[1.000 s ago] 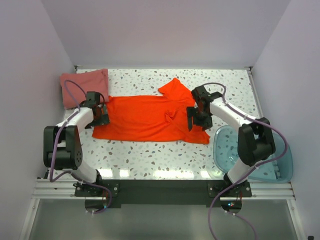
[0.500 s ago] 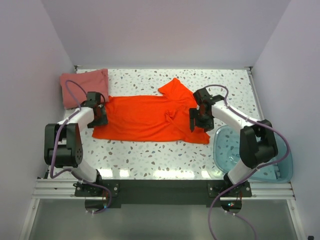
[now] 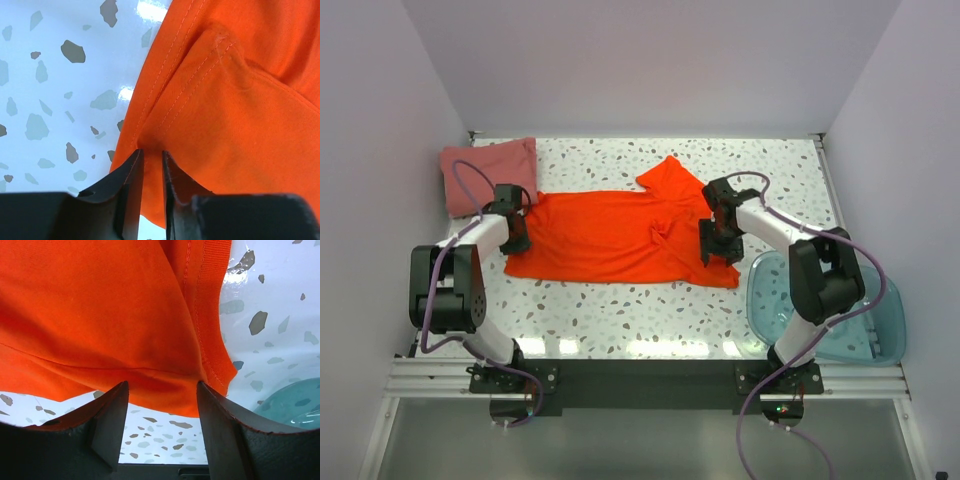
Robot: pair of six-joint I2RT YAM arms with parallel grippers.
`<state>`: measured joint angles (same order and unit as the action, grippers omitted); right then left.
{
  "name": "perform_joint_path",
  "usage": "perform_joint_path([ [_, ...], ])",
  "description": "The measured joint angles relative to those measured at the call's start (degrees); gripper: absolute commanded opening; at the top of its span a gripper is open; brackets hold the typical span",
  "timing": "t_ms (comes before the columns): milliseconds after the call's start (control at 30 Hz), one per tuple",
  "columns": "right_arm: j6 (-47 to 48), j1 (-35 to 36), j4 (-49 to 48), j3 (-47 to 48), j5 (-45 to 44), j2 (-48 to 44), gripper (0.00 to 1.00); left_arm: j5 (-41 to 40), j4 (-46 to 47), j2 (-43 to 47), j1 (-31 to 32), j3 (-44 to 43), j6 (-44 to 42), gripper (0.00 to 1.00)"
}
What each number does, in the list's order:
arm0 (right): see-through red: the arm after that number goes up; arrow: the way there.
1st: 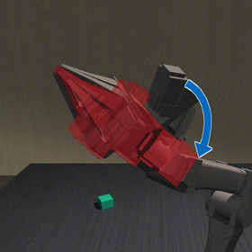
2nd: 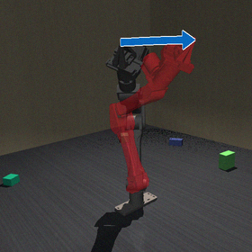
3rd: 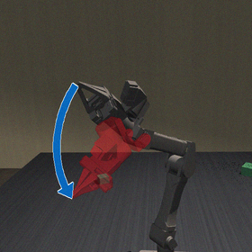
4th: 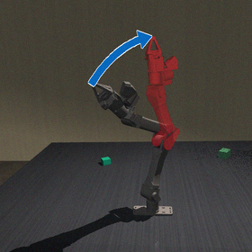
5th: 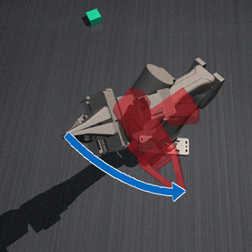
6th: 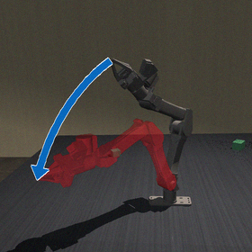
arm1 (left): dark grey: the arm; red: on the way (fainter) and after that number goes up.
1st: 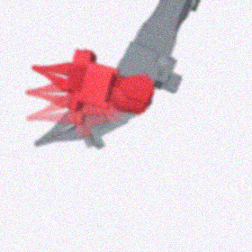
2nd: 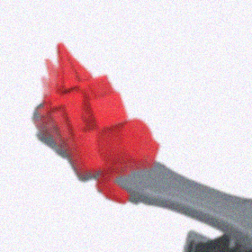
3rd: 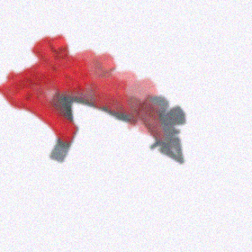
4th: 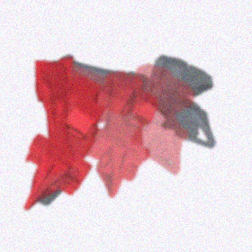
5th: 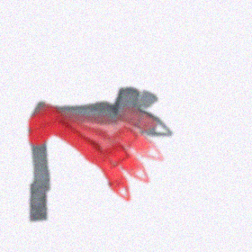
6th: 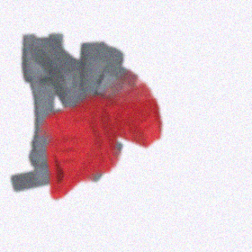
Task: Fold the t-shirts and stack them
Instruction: Fold the tshirt
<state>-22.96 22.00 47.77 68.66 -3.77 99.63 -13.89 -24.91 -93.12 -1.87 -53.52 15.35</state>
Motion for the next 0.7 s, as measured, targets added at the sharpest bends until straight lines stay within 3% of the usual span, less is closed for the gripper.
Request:
perform_joint_path([
  [233,0.15,-0.09,-0.04,0.0,-0.11,0.5,0.47,0.02,0.15,-0.2,0.0,0.39,0.0,0.0],
  [300,0.22,-0.17,0.0,0.0,-0.28,0.5,0.45,0.02,0.09,-0.22,0.0,0.98,-0.04,0.0],
  [467,0.57,-0.42,0.5,0.0,-1.66,0.5,0.57,0.0,0.09,-0.2,0.0,1.79,-0.07,0.0],
  [700,1.01,-1.81,0.66,0.0,-2.38,0.5,0.6,-0.5,0.02,1.99,-0.02,2.45,0.02,0.0],
])
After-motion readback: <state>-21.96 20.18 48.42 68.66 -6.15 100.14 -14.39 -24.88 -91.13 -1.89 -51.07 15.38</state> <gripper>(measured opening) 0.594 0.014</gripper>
